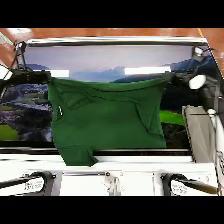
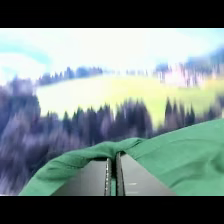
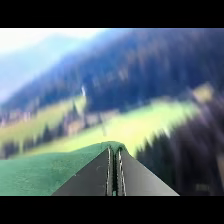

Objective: Fold the shirts.

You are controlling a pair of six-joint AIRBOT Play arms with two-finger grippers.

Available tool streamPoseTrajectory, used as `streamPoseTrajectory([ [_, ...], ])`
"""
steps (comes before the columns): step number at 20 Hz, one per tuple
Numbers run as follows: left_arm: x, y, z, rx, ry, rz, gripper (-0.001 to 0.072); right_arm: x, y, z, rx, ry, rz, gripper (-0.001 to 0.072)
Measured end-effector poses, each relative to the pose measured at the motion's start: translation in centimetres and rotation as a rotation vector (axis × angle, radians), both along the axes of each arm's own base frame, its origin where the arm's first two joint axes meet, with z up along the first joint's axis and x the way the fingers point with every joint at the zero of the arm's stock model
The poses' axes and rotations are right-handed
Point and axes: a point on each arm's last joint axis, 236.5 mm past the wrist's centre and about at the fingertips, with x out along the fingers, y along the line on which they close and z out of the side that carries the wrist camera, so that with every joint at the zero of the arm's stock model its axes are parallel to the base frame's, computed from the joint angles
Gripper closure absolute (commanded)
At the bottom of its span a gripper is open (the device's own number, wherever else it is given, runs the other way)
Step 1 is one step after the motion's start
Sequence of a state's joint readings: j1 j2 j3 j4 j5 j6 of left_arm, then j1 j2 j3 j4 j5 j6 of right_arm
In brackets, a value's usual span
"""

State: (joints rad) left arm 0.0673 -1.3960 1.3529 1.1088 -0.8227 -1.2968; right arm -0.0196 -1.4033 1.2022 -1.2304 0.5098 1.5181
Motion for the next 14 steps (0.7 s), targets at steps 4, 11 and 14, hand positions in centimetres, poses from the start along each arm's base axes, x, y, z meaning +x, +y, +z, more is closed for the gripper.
streamPoseTrajectory([
  [4,2.3,-1.2,-3.8,-0.022,0.014,0.014,0.0664,2.3,1.6,-4.6,-0.012,0.000,0.004,0.0599],
  [11,-3.2,1.9,-9.9,0.106,0.356,-0.057,0.0189,-0.6,1.0,-4.6,-0.074,0.114,0.065,0.0058],
  [14,-10.6,5.7,-9.8,0.066,0.590,-0.035,0.0182,-5.6,-4.1,-2.9,-0.200,0.260,0.065,0.0060],
])
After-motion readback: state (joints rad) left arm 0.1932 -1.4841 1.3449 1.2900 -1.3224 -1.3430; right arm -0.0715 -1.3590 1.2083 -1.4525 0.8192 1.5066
